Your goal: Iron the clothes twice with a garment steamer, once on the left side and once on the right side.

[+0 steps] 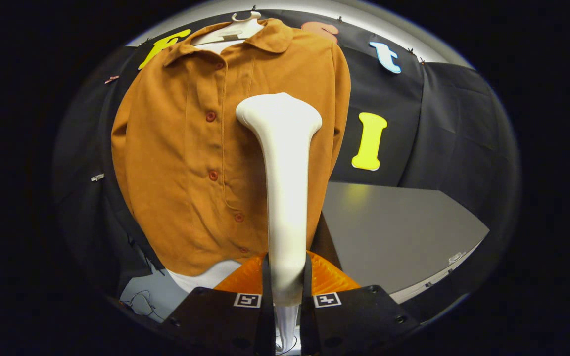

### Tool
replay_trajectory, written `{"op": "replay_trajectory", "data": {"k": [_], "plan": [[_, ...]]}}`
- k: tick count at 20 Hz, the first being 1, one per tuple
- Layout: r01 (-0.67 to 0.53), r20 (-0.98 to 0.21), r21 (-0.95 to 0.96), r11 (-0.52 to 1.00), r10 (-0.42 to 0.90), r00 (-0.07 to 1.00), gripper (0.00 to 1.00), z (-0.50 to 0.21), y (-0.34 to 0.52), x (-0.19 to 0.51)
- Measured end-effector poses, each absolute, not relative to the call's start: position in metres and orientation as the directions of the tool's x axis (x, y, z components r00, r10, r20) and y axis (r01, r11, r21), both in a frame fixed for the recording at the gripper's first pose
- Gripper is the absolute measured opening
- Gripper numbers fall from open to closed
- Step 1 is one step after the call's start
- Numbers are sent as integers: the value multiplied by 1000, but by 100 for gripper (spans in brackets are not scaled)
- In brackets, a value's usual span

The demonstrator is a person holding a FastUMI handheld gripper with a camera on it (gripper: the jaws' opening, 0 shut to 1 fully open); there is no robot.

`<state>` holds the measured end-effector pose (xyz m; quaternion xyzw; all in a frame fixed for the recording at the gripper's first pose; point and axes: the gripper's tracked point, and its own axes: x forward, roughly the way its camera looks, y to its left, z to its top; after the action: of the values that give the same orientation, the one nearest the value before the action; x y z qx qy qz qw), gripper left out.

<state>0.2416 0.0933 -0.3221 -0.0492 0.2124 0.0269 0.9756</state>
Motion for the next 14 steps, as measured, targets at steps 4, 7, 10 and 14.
{"op": "replay_trajectory", "data": {"k": [4, 7, 10, 14], "plan": [[-77, -489, -71, 994, 33, 872, 23, -357, 96, 237], [-73, -539, -63, 995, 28, 842, 23, -381, 97, 230], [-65, -581, -64, 996, 16, 814, 23, -403, 94, 231], [-59, -630, -54, 997, 12, 776, 23, -430, 95, 222]]}}
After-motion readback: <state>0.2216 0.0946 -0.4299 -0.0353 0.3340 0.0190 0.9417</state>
